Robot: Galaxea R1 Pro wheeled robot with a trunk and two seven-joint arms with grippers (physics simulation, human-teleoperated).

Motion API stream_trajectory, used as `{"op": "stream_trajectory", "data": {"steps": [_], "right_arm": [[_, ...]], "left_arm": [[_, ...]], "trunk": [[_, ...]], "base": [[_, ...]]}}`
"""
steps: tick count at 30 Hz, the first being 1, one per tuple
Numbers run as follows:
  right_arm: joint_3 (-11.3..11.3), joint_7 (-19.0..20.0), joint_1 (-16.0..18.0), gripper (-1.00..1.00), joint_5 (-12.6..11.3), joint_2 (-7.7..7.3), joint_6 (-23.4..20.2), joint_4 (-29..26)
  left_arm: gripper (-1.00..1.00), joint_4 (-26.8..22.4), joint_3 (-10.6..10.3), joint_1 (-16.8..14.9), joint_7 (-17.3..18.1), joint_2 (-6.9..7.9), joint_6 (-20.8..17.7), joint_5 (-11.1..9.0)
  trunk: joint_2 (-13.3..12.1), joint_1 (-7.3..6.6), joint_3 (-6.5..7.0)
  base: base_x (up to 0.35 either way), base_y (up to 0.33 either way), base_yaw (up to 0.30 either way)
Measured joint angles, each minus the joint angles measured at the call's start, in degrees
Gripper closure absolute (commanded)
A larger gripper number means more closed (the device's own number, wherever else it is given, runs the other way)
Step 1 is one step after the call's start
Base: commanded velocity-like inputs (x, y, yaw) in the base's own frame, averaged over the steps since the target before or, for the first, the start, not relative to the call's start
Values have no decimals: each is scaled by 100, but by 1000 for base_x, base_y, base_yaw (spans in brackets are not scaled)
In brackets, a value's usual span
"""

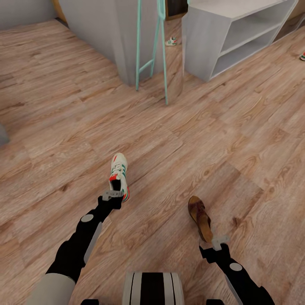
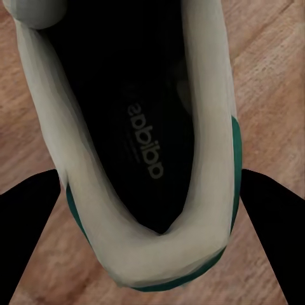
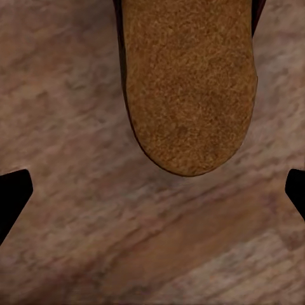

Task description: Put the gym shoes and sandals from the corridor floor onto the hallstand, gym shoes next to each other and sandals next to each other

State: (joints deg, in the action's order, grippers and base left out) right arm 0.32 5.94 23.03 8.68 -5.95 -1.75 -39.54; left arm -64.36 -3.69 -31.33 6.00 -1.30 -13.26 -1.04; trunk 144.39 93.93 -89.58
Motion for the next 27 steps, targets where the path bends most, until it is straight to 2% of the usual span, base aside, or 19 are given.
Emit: {"op": "stream_trajectory", "data": {"steps": [5,13,22,27], "right_arm": [[0,0,0,-100,1,0,0,-1],[0,0,0,-100,4,0,0,-9],[0,-1,0,-100,4,0,0,-17],[0,-2,-1,-100,5,0,0,-21]], "left_arm": [[100,-180,-7,0,-1,0,-84,0],[100,-628,2,5,0,-8,-422,-2],[100,-755,-3,20,0,-2,-529,1],[100,-767,-5,22,-1,-1,-537,17]], "trunk": [[7,13,-137],[7,12,-145],[7,12,-145],[7,11,-145]], "base": [[0,0,0],[0,0,0],[8,0,0],[147,0,0]]}}
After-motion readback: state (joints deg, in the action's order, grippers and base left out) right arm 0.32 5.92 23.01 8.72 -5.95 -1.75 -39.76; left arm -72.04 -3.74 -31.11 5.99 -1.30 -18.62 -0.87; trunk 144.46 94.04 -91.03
